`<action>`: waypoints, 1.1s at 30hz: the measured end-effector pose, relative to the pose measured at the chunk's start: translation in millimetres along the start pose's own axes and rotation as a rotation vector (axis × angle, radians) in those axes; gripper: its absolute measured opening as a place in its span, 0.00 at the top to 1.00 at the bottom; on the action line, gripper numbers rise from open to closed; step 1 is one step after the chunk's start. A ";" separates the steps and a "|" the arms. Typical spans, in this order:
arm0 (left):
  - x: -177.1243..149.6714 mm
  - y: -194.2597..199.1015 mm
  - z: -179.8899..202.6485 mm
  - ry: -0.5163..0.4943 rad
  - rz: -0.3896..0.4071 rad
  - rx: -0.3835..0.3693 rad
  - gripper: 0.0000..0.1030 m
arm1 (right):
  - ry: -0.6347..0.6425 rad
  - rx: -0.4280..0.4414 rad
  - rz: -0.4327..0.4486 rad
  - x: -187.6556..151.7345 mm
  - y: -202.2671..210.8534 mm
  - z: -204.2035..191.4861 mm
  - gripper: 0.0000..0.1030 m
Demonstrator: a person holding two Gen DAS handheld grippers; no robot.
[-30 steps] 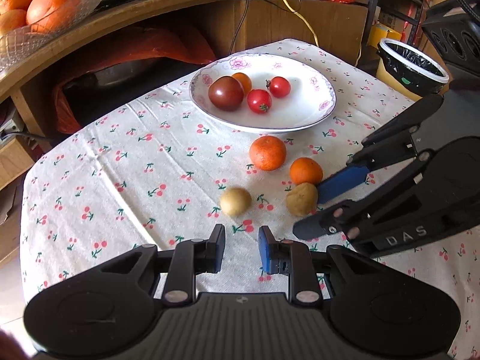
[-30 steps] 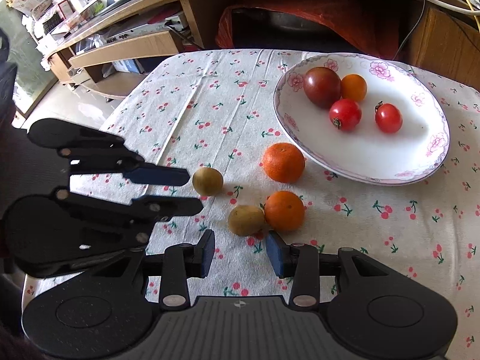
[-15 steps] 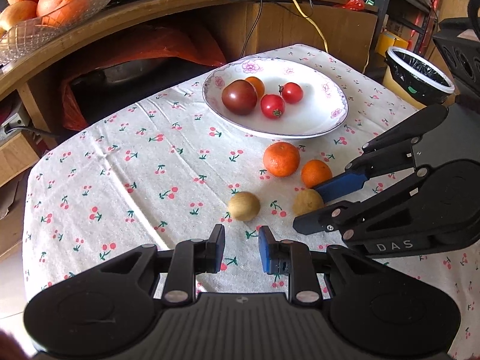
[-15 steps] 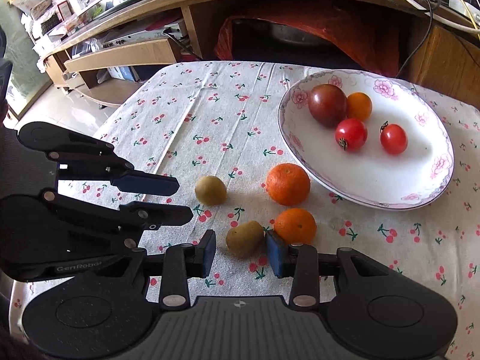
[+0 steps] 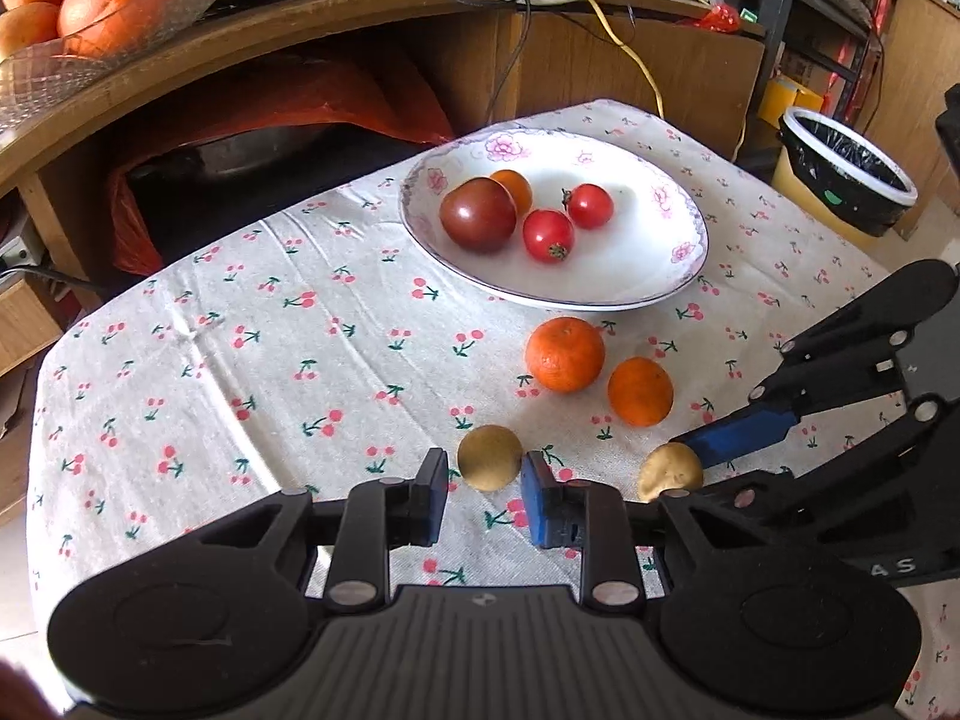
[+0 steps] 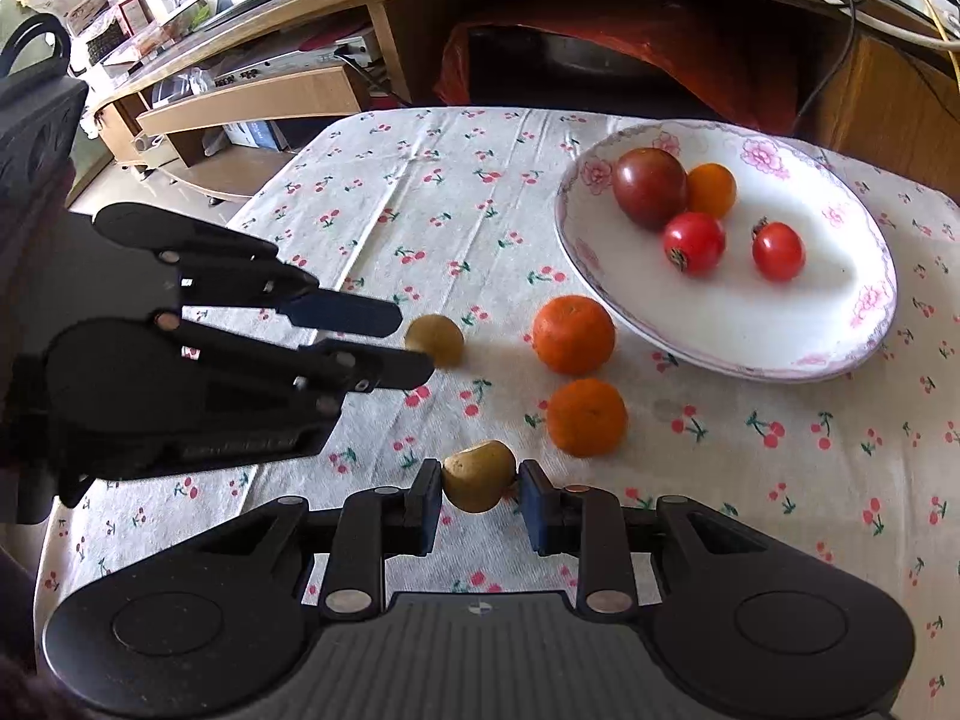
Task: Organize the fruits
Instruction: 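Grasp a small potato with the left tool while the right tool grasps another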
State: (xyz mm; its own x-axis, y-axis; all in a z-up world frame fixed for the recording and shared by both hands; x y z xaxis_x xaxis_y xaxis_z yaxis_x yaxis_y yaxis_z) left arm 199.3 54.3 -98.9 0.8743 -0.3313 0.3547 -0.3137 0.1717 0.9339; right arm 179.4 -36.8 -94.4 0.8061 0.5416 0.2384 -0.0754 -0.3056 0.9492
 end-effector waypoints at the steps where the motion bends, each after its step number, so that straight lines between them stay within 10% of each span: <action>1: 0.4 -2.3 1.2 -0.001 -0.005 0.000 0.64 | -0.004 0.000 -0.002 -1.2 0.5 1.6 0.77; 33: -17.0 2.4 38.3 -0.092 -0.037 0.022 0.66 | 0.014 -0.081 -0.017 -19.5 9.3 23.7 0.75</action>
State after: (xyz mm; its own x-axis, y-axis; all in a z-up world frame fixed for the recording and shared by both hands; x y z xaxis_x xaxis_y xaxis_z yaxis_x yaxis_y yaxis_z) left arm 169.5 24.7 -100.9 0.8480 -0.4213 0.3215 -0.2909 0.1372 0.9469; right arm 176.9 -68.8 -95.1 0.7991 0.5576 0.2247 -0.1099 -0.2320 0.9665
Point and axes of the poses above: each gripper's, at about its wrist camera, not at the fingertips, and y roughly against the way its jaws point, z to its right, x to its top, the point moved 8 cm from there along -y, roughly the way its jaws point, and after that the axes turned 15 degrees about -z, right-handed, at the moved point
